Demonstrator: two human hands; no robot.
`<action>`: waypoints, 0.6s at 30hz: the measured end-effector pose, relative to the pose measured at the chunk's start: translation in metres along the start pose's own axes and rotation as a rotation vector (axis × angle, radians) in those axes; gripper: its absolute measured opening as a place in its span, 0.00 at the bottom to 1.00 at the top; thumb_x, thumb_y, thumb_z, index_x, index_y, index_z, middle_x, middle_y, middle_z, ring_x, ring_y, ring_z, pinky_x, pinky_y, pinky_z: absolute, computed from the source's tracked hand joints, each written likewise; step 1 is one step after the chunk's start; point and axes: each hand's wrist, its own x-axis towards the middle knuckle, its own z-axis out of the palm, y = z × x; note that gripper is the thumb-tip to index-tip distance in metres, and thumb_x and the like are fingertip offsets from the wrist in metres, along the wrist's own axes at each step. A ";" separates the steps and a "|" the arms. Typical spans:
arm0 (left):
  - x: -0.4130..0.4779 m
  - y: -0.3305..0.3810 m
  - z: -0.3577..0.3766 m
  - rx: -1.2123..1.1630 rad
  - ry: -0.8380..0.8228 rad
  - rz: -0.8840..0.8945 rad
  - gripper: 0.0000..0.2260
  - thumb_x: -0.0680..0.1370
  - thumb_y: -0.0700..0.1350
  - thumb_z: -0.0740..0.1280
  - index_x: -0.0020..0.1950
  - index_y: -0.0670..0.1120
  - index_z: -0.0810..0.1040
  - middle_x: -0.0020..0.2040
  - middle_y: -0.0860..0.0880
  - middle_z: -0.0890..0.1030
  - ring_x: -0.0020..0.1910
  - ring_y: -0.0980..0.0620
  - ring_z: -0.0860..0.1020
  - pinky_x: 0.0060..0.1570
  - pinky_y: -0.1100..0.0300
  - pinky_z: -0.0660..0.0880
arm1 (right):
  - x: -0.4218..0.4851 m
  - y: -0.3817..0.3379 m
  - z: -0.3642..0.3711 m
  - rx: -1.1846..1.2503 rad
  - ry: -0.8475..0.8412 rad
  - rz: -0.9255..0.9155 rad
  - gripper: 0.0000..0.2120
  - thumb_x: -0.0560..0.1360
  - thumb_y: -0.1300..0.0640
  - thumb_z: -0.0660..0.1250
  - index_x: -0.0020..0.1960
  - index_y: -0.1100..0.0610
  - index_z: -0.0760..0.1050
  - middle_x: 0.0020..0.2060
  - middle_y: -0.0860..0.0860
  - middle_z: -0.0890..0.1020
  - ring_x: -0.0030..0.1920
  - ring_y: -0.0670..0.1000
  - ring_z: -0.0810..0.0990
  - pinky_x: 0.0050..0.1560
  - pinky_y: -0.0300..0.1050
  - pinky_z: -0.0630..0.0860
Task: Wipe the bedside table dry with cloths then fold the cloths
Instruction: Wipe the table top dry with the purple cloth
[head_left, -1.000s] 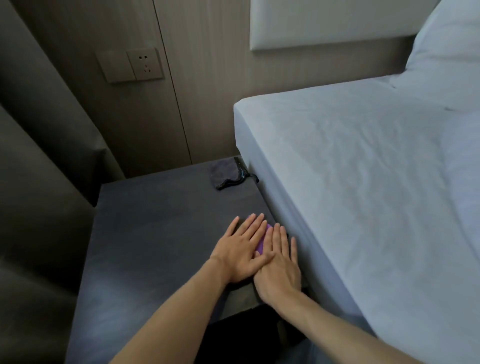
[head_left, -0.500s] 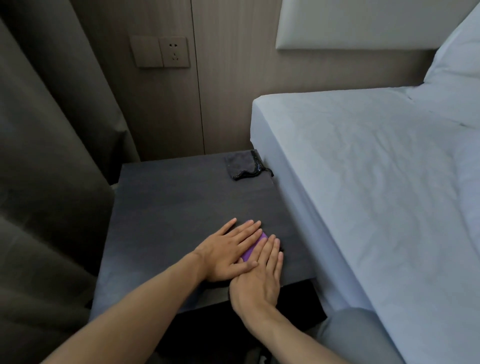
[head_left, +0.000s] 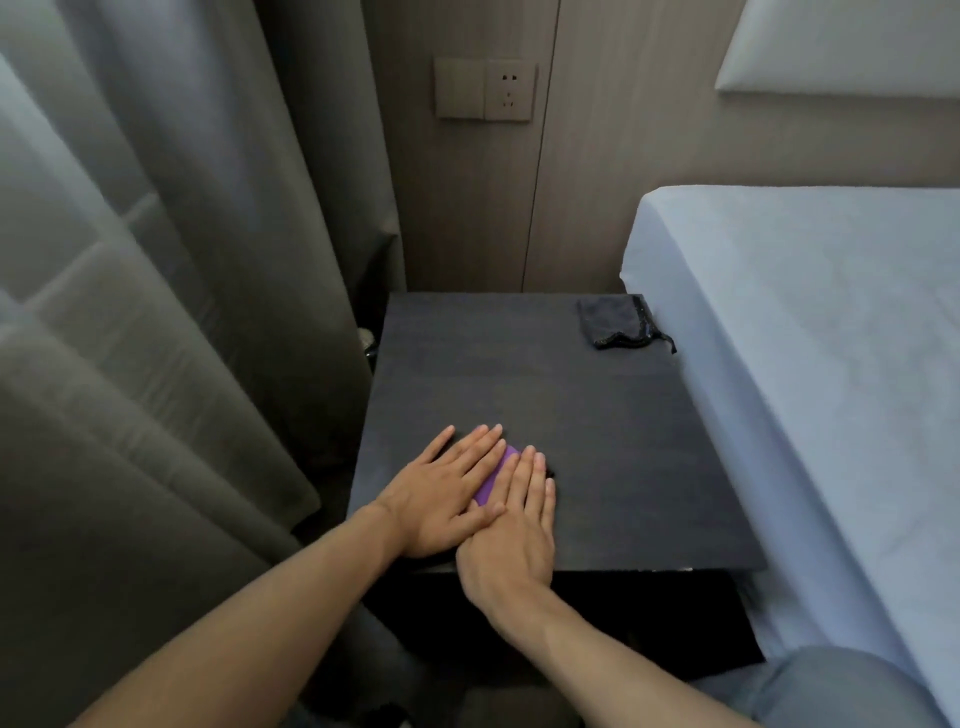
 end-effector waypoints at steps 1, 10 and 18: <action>-0.011 -0.007 0.001 -0.006 0.006 -0.049 0.33 0.81 0.66 0.39 0.82 0.50 0.42 0.81 0.52 0.39 0.80 0.56 0.37 0.77 0.51 0.35 | 0.000 -0.009 0.000 0.005 -0.012 -0.052 0.35 0.84 0.49 0.46 0.77 0.65 0.27 0.78 0.62 0.31 0.79 0.59 0.29 0.76 0.57 0.30; -0.075 -0.009 0.019 -0.099 0.096 -0.532 0.36 0.79 0.67 0.37 0.82 0.49 0.41 0.82 0.50 0.41 0.79 0.54 0.37 0.77 0.50 0.35 | 0.005 -0.038 0.016 -0.053 -0.029 -0.522 0.38 0.73 0.42 0.31 0.81 0.56 0.34 0.82 0.55 0.39 0.81 0.56 0.36 0.78 0.56 0.33; -0.071 0.068 0.032 -0.179 0.287 -0.871 0.42 0.76 0.69 0.30 0.81 0.44 0.44 0.82 0.43 0.44 0.80 0.48 0.39 0.76 0.50 0.37 | 0.016 0.013 0.011 -0.093 0.039 -0.874 0.28 0.85 0.45 0.44 0.82 0.51 0.42 0.81 0.50 0.48 0.81 0.50 0.43 0.76 0.53 0.32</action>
